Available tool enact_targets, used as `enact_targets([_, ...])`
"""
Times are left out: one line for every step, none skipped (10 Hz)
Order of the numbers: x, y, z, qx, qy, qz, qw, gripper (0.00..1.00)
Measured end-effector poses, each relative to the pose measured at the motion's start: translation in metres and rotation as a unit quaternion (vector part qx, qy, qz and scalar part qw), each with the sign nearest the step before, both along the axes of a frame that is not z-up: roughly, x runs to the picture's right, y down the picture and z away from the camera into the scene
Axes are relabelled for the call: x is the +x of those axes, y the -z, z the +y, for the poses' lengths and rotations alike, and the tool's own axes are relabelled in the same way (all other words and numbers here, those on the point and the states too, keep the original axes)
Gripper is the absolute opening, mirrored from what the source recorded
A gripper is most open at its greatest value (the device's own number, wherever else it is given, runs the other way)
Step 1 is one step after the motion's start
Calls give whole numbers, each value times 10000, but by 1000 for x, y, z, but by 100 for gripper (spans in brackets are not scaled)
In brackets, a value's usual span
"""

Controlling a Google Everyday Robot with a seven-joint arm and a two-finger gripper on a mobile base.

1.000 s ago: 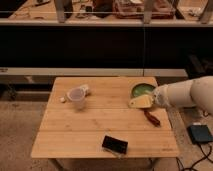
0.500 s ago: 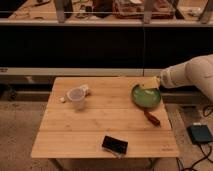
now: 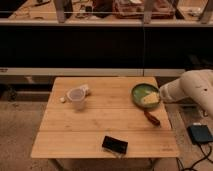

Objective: Place the pepper in the ceramic cup

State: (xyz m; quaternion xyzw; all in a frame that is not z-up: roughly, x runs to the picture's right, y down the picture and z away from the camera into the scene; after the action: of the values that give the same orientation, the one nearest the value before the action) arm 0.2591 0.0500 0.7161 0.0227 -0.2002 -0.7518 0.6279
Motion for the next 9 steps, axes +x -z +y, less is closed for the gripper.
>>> enact_targets([2, 1, 0, 5, -10, 10, 10000, 80])
enact_targets([2, 1, 0, 2, -11, 11, 10000, 80])
enact_targets([1, 0, 0, 2, 11, 26, 10000, 80])
enact_targets([5, -8, 8, -72, 32, 100, 9999, 80])
enact_targets([15, -22, 24, -205, 62, 238, 9995, 80])
enact_targets([31, -42, 49, -396, 84, 435, 9982, 80])
enact_targets([44, -55, 66, -516, 100, 574, 9970, 80])
enact_targets([57, -74, 88, -686, 76, 687, 9952, 80])
enact_targets([62, -85, 99, -764, 60, 718, 9945, 80])
